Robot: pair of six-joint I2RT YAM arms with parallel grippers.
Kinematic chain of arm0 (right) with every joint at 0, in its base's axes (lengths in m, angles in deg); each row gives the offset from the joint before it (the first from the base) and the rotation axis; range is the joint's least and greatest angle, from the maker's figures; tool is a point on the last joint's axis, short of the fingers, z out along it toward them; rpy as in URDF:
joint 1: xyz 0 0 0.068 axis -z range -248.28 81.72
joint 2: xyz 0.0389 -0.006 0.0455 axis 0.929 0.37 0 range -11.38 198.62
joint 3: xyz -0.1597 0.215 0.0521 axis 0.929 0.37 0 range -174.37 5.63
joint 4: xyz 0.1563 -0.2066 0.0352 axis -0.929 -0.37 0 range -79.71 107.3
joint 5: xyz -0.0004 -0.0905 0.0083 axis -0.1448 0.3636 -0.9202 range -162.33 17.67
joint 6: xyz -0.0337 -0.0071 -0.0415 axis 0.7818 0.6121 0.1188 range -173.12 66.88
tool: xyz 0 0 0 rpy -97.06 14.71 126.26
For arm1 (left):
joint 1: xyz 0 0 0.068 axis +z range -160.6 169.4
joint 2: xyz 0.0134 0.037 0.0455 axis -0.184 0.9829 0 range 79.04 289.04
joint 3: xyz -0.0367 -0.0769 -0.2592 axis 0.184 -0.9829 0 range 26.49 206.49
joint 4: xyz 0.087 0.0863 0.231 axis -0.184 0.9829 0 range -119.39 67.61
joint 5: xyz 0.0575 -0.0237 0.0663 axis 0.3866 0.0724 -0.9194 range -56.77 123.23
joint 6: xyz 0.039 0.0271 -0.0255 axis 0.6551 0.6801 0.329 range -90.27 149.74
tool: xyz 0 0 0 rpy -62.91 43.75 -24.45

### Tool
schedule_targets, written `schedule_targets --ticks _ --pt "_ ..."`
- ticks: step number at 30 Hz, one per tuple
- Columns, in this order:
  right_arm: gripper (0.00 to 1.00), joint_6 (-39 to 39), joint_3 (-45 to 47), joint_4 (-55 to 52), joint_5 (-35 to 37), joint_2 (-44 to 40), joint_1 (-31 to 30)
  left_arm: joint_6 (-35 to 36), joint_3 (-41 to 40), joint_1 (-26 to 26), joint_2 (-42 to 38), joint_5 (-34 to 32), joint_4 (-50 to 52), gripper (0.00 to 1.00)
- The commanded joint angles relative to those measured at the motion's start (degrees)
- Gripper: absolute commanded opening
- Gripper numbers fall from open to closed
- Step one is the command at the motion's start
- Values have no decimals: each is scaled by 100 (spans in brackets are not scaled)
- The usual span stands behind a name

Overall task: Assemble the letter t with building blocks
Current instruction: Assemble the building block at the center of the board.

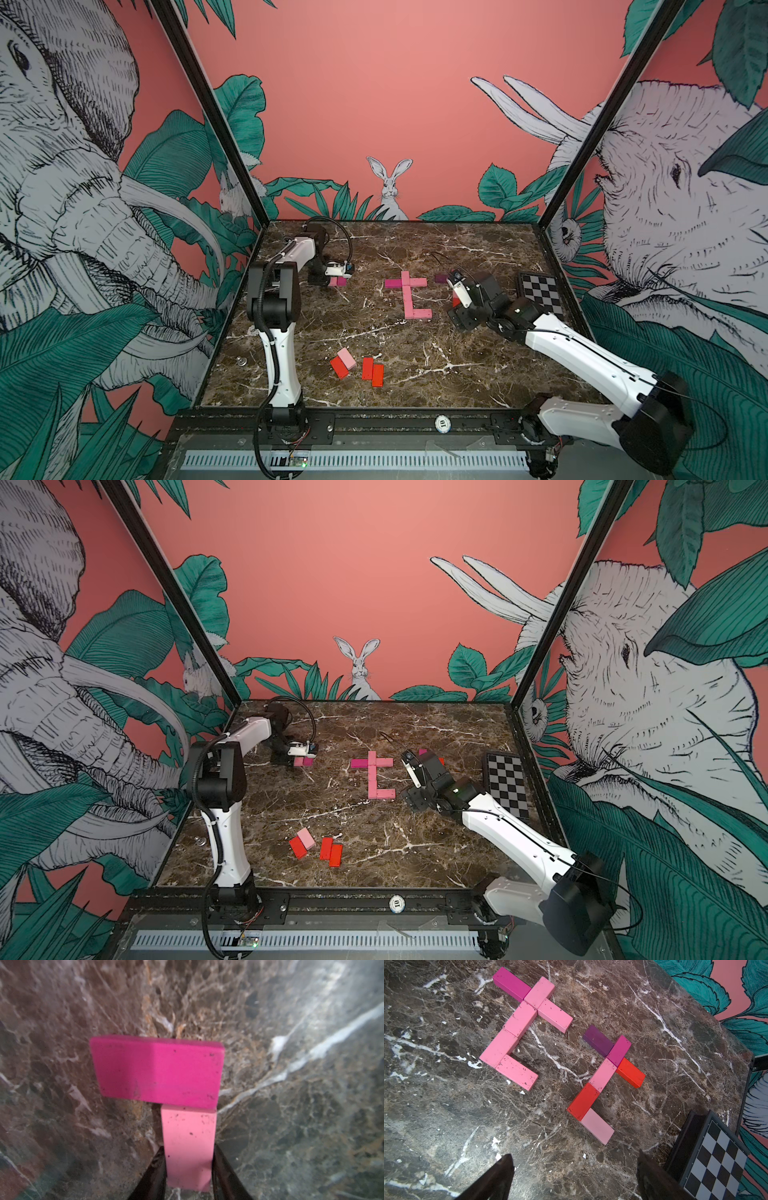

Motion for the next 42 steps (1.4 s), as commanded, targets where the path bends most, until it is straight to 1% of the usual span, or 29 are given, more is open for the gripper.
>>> schedule_targets --ticks 1,15,26,42 --pt "90 -61 71 97 -2 -97 27 110 4 -47 62 158 127 37" --pt "90 -59 79 79 10 -119 27 71 18 -52 106 132 110 41" --pt "90 -69 86 78 19 -128 27 98 23 -55 89 154 101 40" --pt "90 -64 88 87 19 -114 27 116 -10 -74 115 118 57 41"
